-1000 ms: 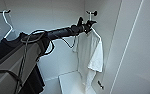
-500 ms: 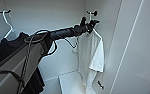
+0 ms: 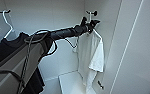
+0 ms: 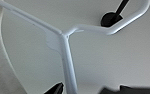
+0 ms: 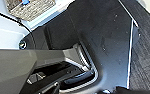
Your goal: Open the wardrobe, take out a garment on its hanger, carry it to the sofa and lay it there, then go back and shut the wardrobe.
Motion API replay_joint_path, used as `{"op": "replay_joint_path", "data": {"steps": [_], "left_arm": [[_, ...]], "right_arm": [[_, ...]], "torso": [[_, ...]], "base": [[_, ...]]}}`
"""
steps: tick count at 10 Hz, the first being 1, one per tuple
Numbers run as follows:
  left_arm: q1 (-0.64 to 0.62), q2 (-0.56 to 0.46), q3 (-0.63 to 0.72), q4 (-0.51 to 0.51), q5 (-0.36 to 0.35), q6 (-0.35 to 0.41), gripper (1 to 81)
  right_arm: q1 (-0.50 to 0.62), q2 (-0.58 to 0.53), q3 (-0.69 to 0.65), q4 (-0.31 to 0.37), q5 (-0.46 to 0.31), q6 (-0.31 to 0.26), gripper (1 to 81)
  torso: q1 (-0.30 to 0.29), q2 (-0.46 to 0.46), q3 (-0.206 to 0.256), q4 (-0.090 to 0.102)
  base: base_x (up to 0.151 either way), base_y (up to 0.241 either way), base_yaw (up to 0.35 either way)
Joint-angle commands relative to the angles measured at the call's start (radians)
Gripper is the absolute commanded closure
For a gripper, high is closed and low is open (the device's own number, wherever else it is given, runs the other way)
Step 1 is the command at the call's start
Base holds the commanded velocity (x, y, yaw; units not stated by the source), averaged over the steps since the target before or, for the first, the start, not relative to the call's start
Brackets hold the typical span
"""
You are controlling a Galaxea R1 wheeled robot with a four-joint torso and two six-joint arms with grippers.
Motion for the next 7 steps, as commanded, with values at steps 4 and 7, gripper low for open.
{"op": "replay_joint_path", "data": {"steps": [4, 7], "left_arm": [[-0.194, -0.016, -0.001, 0.024, -0.002, 0.001, 81.1], [-0.195, -0.026, 0.021, 0.027, -0.011, 0.003, 81.1]], "right_arm": [[0.029, 0.012, 0.003, 0.007, -0.058, 0.0, 1.0], [0.027, 0.012, 0.002, 0.009, -0.058, 0.0, 1.0]], "torso": [[0.0, 0.0, 0.0, 0.0], [0.0, 0.0, 0.0, 0.0]], "base": [[0.0, 0.0, 0.0], [0.0, 0.0, 0.0]]}}
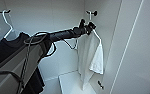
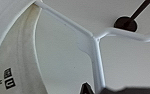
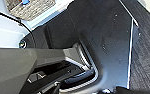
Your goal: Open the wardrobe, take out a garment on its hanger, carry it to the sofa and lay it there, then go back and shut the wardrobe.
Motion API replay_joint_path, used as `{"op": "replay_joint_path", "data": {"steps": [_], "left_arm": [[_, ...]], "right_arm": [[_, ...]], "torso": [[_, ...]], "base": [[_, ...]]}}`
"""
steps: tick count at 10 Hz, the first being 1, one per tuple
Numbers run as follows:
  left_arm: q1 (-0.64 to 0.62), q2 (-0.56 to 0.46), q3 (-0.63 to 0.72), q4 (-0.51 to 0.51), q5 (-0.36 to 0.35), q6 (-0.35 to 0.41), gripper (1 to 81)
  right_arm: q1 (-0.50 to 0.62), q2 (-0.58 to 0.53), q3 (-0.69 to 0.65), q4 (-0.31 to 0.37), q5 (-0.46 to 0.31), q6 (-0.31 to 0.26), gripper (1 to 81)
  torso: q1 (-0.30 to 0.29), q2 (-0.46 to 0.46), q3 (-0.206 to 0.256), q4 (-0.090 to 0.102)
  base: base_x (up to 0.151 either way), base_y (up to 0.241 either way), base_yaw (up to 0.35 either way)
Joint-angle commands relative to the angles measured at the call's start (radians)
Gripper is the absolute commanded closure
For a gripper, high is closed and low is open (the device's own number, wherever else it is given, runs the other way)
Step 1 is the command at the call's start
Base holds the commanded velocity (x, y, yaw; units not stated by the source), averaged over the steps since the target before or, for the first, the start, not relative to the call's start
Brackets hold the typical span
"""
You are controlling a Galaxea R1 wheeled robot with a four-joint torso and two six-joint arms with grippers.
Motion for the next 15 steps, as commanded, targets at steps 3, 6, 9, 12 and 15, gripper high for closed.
{"op": "replay_joint_path", "data": {"steps": [3, 6, 9, 12, 15], "left_arm": [[-0.256, -0.031, 0.027, 0.044, -0.012, 0.016, 81.1], [-0.293, -0.06, 0.05, 0.093, 0.002, 0.016, 81.1], [-0.326, -0.098, 0.087, 0.125, 0.04, 0.018, 81.1], [-0.328, -0.1, 0.092, 0.153, 0.08, 0.018, 81.1], [-0.323, -0.1, 0.095, 0.19, 0.111, 0.018, 81.1]], "right_arm": [[0.032, 0.002, 0.004, 0.012, -0.06, 0.003, 1.0], [0.03, -0.003, 0.007, 0.012, -0.059, 0.001, 1.0], [0.03, -0.006, 0.005, 0.01, -0.059, 0.001, 1.0], [0.03, -0.009, 0.005, 0.012, -0.037, 0.003, 1.0], [0.035, -0.01, 0.005, 0.012, -0.036, 0.003, 1.0]], "torso": [[0.0, 0.0, 0.0, 0.0], [0.0, 0.0, 0.0, 0.0], [0.0, 0.0, 0.0, 0.0], [0.0, 0.0, 0.0, 0.0], [0.0, 0.0, 0.0, 0.111]], "base": [[0.0, 0.0, 0.0], [0.0, 0.0, 0.0], [0.0, 0.0, 0.0], [0.0, 0.0, 0.0], [0.0, 0.0, 0.0]]}}
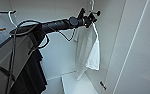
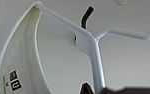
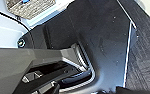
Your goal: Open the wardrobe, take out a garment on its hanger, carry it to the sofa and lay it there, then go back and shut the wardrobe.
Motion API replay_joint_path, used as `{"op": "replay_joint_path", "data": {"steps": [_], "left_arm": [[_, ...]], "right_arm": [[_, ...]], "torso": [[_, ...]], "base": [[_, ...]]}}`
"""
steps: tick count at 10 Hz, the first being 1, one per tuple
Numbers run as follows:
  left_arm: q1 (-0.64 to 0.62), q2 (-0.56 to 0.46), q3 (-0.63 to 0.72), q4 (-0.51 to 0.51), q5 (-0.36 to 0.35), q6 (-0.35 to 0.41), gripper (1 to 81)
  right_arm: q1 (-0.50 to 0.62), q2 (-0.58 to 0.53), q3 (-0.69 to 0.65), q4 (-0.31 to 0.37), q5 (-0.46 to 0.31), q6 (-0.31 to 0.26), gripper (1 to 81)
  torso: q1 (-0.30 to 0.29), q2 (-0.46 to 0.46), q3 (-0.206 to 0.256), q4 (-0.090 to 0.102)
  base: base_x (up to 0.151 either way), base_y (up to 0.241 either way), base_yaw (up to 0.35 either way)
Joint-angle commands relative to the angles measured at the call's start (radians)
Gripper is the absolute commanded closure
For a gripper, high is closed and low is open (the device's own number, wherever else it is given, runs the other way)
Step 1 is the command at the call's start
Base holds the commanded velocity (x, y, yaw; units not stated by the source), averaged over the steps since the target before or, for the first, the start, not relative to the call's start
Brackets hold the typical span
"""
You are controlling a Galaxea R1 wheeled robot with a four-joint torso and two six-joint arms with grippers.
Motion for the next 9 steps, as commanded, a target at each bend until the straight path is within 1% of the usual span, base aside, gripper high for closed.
{"op": "replay_joint_path", "data": {"steps": [1, 2, 3, 4, 5, 6, 8, 9], "left_arm": [[-0.201, -0.011, -0.016, 0.061, -0.018, 0.021, 81.1], [-0.2, -0.011, -0.014, 0.064, -0.018, 0.021, 81.1], [-0.2, -0.014, -0.014, 0.066, -0.018, 0.021, 81.1], [-0.2, -0.017, -0.014, 0.07, -0.013, 0.021, 81.1], [-0.2, -0.018, -0.014, 0.084, 0.004, 0.021, 81.1], [-0.2, -0.017, -0.011, 0.089, 0.011, 0.023, 81.1], [-0.2, -0.017, -0.009, 0.098, 0.027, 0.023, 81.1], [-0.198, -0.018, -0.008, 0.101, 0.03, 0.023, 81.1]], "right_arm": [[0.04, 0.001, 0.006, 0.009, -0.052, 0.001, 1.0], [0.04, 0.0, 0.006, 0.009, -0.052, 0.001, 1.0], [0.041, -0.002, 0.006, 0.009, -0.052, 0.001, 1.0], [0.041, -0.003, 0.008, 0.011, -0.052, 0.001, 1.0], [0.041, -0.003, 0.008, 0.009, -0.051, 0.001, 1.0], [0.041, -0.003, 0.009, 0.011, -0.039, 0.001, 1.0], [0.041, -0.003, 0.011, 0.011, -0.032, 0.001, 1.0], [0.041, -0.005, 0.012, 0.009, -0.032, 0.001, 1.0]], "torso": [[0.0, 0.0, 0.0, 0.089], [0.0, 0.0, 0.0, 0.126], [0.0, 0.0, 0.0, 0.106], [0.0, 0.0, 0.0, 0.094], [0.0, 0.0, 0.0, 0.107], [0.0, 0.0, 0.0, 0.111], [0.0, 0.0, 0.0, 0.11], [0.0, 0.0, 0.0, 0.146]], "base": [[0.0, 0.0, 0.0], [0.0, 0.0, 0.0], [0.0, 0.0, 0.0], [0.0, 0.0, 0.0], [0.0, 0.0, 0.0], [0.0, 0.0, 0.0], [0.0, 0.0, 0.0], [0.0, 0.0, 0.0]]}}
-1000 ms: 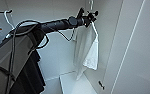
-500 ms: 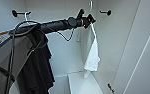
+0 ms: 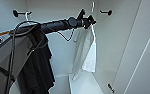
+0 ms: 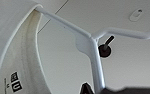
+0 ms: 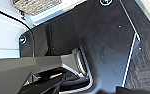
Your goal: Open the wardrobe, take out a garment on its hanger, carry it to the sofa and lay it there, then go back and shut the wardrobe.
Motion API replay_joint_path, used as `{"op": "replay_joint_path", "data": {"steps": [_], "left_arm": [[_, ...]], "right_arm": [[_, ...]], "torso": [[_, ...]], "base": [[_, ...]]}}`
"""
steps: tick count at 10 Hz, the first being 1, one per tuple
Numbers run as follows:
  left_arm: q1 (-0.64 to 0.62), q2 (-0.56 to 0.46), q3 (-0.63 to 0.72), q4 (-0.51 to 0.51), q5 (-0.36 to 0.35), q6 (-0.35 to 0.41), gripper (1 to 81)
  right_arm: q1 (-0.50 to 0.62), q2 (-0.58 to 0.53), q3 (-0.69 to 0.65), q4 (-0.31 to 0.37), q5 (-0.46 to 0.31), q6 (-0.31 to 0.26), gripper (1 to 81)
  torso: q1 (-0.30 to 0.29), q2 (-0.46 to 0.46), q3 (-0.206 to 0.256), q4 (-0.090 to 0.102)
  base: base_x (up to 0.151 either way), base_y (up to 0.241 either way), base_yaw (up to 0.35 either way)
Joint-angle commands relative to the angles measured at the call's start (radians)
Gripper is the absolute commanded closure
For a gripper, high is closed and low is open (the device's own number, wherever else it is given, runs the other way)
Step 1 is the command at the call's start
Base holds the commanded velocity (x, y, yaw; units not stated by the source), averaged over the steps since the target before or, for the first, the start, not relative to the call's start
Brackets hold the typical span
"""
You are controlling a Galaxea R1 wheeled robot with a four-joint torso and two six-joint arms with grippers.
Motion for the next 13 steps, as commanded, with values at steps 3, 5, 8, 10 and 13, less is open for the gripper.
{"op": "replay_joint_path", "data": {"steps": [3, 5, 8, 10, 13], "left_arm": [[-0.193, 0.012, -0.01, 0.04, -0.025, 0.027, 81.1], [-0.176, 0.044, -0.014, 0.041, -0.025, 0.027, 81.1], [-0.134, 0.079, -0.01, 0.038, -0.029, 0.026, 81.1], [-0.113, 0.113, -0.022, 0.04, -0.034, 0.027, 81.1], [-0.105, 0.133, -0.023, 0.04, -0.035, 0.027, 81.1]], "right_arm": [[0.036, 0.003, 0.012, 0.009, -0.05, 0.001, 1.0], [0.037, 0.003, 0.012, 0.009, -0.048, 0.001, 1.0], [0.039, 0.003, 0.016, 0.007, -0.048, 0.001, 1.0], [0.039, 0.003, 0.016, 0.007, -0.048, 0.001, 1.0], [0.036, 0.003, 0.016, 0.007, -0.044, 0.001, 1.0]], "torso": [[0.0, 0.0, 0.0, 0.03], [0.0, 0.0, 0.0, 0.064], [0.0, 0.0, 0.0, 0.064], [0.0, 0.0, 0.0, 0.064], [0.0, 0.001, 0.0, 0.064]], "base": [[0.0, 0.0, 0.0], [0.0, 0.0, 0.0], [0.0, 0.0, 0.0], [0.0, 0.0, 0.0], [-0.023, 0.0, 0.0]]}}
